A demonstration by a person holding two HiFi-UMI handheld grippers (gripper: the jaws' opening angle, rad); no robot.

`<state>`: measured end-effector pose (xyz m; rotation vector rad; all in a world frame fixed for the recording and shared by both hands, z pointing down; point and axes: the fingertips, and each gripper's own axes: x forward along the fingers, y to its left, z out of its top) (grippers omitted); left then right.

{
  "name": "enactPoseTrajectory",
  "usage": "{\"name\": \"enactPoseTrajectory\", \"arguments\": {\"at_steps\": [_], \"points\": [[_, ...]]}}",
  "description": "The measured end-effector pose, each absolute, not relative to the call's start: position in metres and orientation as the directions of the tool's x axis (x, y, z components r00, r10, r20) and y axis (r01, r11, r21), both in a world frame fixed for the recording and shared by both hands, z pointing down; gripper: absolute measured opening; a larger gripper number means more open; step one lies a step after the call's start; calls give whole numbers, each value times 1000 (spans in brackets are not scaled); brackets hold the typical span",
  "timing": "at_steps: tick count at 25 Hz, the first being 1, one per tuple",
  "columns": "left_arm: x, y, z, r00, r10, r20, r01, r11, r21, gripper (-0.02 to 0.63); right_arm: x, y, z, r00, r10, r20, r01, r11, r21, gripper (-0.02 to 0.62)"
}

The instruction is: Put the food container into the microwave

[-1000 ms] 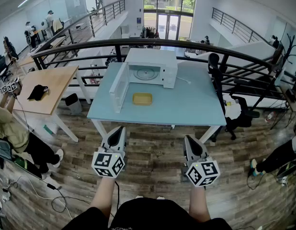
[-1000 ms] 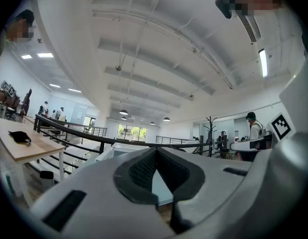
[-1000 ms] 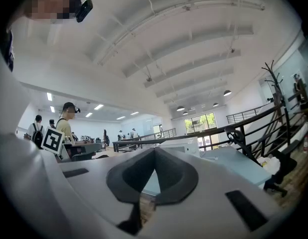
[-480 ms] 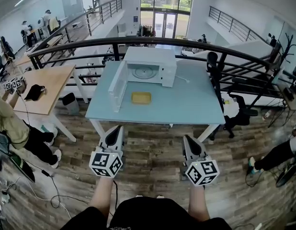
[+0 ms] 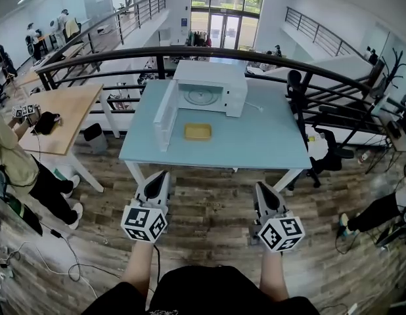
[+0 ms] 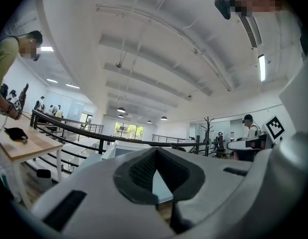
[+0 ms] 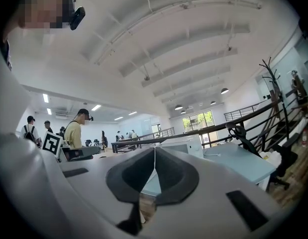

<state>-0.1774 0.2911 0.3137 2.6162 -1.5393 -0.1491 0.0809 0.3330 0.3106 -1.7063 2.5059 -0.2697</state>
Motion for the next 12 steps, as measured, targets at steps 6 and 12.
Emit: {"name": "enactPoseTrajectory", "arguments": {"at_steps": [6, 12], "points": [[-194, 294, 317, 482, -876, -24, -869, -482, 110, 8, 66, 333, 310, -362, -932, 18, -913, 350, -208, 8], [-207, 288, 325, 478, -878, -16, -870, -476, 129, 8, 52, 322, 312, -378, -925, 31, -909, 364, -205, 8]]}}
